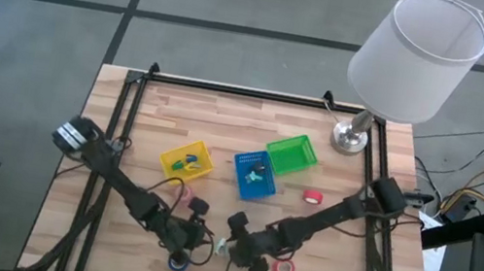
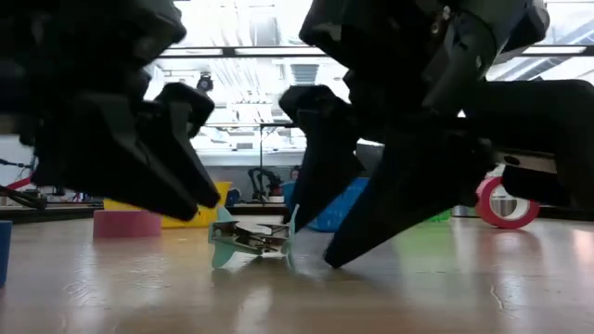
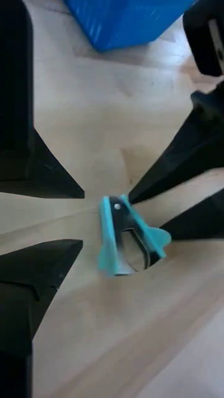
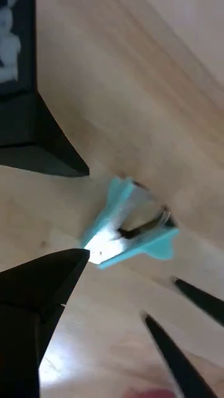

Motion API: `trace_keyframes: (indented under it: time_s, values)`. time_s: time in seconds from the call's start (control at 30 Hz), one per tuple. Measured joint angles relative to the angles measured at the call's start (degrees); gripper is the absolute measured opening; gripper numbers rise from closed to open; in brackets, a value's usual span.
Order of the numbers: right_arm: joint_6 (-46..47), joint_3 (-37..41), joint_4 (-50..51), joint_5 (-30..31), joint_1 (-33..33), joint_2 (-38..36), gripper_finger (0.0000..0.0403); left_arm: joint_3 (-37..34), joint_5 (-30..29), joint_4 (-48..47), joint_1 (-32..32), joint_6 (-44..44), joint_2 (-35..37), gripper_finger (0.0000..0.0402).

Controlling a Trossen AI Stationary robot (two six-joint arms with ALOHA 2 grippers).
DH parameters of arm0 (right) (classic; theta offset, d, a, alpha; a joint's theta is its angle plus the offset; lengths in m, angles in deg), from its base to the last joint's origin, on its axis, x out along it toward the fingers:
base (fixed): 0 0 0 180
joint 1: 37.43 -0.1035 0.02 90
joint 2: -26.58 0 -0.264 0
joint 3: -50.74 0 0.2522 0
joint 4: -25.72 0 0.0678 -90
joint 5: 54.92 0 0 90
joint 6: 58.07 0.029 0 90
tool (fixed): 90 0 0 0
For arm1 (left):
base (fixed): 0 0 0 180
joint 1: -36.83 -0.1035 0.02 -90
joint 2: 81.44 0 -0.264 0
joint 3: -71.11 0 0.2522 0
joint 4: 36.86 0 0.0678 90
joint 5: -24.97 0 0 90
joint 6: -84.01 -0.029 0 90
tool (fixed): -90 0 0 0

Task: Pick and place Stapler, Stapler remover, tape
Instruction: Put the blue staple remover into the blue bin

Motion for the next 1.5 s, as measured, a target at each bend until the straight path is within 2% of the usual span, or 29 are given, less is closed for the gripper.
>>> trace_keyframes:
  time_s: [0.17,0.3,0.73,1.5]
  values:
    - [-0.2,-2.0,-0.2,6.8,-0.9,2.2,0.0201,0.5,0.4,3.1,0.1,0.0,-3.3,0.0119]
    - [-0.2,-3.6,-0.9,7.7,-1.0,3.3,0.0201,0.5,0.3,8.1,0.1,-0.3,-5.5,0.0119]
    - [-0.8,-4.5,-4.9,9.9,-1.1,4.9,0.0189,1.1,0.0,8.7,0.2,0.3,-6.4,0.0119]
    - [0.9,-4.6,-5.0,7.8,-0.8,4.4,0.0039,1.1,-2.1,9.5,0.1,9.1,-6.5,0.0119]
